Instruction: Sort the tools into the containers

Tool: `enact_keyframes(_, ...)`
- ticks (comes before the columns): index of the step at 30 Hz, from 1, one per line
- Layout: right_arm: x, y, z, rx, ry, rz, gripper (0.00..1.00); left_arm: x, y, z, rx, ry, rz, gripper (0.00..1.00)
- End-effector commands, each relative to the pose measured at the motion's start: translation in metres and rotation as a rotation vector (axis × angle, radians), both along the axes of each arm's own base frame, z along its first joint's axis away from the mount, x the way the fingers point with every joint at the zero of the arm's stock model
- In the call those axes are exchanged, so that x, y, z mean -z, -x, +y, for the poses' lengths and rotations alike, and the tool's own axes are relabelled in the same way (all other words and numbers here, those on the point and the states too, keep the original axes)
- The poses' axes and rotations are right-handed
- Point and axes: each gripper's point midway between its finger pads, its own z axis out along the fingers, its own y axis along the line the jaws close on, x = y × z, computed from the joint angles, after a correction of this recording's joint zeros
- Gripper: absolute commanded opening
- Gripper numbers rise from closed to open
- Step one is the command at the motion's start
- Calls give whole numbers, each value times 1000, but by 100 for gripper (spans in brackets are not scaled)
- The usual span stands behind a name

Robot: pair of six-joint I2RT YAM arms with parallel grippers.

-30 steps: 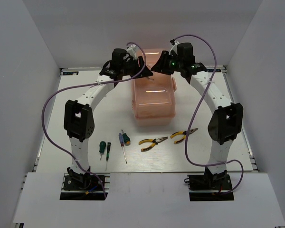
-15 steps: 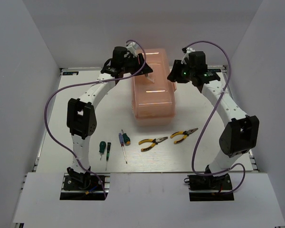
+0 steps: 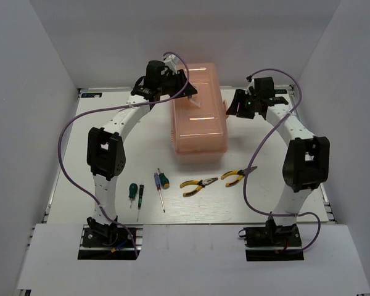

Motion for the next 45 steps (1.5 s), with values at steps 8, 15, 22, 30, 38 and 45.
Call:
enact_keyframes(8,5,-28,11,-38,-87,-19,59,60,10,11,-11,-88,170,41)
enact_keyframes(15,11,-43,17,-47,-96,-17,54,57,11,9,9,-82,158,36)
enact_keyframes(22,15,-54,18,-64,-88,-60,50,54,14,5,34,-65,153,30)
enact_keyframes(30,15,-54,21,-98,-101,-82,7,45,13,2,55,-45,130,18)
enact_keyframes(38,9,-47,31,-164,-152,-81,0,38,13,-3,76,-21,121,3)
enact_keyframes(45,9,-53,17,-118,-94,-97,0,33,11,-2,71,-30,108,0)
